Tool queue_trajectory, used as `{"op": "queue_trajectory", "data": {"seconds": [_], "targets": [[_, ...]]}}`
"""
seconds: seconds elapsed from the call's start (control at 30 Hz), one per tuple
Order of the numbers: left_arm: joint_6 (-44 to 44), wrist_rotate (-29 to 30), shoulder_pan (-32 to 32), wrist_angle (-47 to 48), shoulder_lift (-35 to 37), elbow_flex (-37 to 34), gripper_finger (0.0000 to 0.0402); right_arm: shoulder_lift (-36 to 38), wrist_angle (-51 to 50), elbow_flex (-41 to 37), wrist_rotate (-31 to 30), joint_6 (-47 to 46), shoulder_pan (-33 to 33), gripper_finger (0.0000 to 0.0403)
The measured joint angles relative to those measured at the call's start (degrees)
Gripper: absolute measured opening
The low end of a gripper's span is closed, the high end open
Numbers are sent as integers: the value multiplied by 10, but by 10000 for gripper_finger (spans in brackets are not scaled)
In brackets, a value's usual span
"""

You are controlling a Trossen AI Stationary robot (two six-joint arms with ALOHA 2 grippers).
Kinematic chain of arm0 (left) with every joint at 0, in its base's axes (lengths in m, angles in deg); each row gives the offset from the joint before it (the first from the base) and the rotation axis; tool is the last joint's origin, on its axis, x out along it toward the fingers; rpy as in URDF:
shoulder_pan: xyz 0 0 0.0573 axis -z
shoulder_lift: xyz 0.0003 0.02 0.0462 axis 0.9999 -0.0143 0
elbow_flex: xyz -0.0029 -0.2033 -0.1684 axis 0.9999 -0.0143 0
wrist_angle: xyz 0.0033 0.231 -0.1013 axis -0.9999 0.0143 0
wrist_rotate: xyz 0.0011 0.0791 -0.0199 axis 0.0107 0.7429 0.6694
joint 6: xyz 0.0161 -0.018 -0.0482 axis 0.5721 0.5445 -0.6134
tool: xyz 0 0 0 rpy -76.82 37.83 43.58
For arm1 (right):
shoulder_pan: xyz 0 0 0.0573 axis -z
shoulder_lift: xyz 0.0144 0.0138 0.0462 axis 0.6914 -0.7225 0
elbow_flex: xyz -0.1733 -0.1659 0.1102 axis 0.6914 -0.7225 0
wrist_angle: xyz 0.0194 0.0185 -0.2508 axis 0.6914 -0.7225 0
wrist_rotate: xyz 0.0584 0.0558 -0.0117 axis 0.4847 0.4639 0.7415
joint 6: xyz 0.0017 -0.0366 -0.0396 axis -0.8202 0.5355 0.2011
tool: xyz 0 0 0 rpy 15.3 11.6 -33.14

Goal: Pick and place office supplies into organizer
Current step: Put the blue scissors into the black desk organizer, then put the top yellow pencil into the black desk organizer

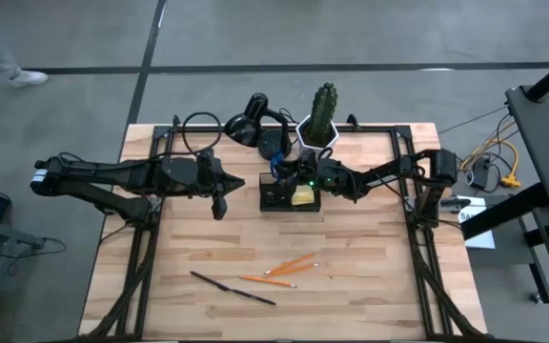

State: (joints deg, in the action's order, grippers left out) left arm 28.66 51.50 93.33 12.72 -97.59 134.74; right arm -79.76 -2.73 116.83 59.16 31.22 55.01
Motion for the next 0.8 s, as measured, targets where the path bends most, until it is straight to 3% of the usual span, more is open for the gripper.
{"op": "queue_trajectory", "data": {"seconds": [0.8], "targets": [[0, 0, 0, 0, 0, 0, 8, 0, -5, 0, 1, -2, 0, 131]]}}
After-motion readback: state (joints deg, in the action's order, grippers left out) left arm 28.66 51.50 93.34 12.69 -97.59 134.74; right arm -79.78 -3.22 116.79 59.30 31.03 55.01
